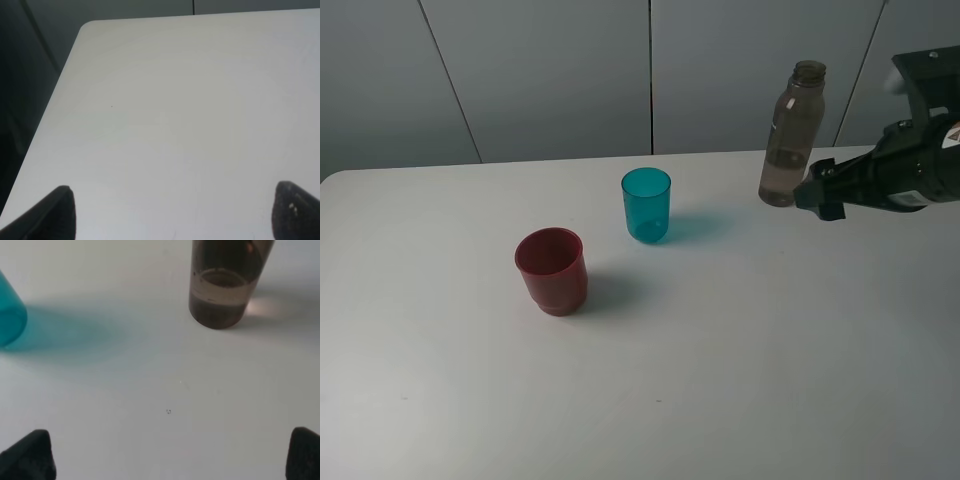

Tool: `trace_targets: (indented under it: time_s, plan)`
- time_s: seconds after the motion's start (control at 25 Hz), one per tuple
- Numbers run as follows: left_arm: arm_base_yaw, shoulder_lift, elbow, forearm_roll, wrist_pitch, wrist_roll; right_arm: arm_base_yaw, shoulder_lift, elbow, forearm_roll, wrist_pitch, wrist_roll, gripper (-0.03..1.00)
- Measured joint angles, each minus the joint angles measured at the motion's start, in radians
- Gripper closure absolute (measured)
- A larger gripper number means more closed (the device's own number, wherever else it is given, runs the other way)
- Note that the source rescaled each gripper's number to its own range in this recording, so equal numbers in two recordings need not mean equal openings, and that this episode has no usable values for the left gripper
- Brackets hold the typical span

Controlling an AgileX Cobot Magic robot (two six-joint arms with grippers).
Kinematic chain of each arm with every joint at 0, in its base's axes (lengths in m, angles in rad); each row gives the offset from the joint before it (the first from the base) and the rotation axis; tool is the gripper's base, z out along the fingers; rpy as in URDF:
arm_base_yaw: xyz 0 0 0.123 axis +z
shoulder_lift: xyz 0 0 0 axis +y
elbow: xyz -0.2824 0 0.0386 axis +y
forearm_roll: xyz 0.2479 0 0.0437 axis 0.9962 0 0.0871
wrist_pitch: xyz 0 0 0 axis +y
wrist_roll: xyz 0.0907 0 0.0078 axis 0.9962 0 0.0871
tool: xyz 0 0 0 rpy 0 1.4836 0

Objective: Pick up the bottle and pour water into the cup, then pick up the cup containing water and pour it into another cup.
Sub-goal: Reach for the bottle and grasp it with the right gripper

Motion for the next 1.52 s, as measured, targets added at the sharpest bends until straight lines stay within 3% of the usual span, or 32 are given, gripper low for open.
trace_targets:
  time_s: [0.24, 0.52, 0.84, 1.12, 1.52]
  plan:
    - [0.000, 0.000, 0.000, 0.000, 0.000, 0.000, 0.000, 0.101, 0.080, 0.002, -0.266, 0.000, -0.03]
    - [0.000, 0.000, 0.000, 0.000, 0.000, 0.007, 0.000, 0.257, 0.091, 0.002, -0.483, 0.000, -0.03]
    - [0.000, 0.000, 0.000, 0.000, 0.000, 0.007, 0.000, 0.468, 0.088, 0.004, -0.903, -0.045, -0.03]
    - [0.000, 0.000, 0.000, 0.000, 0.000, 0.007, 0.000, 0.570, 0.023, 0.125, -0.960, -0.085, -0.03]
    - [0.000, 0.000, 0.000, 0.000, 0.000, 0.007, 0.000, 0.693, -0.091, 0.162, -0.982, -0.113, -0.03]
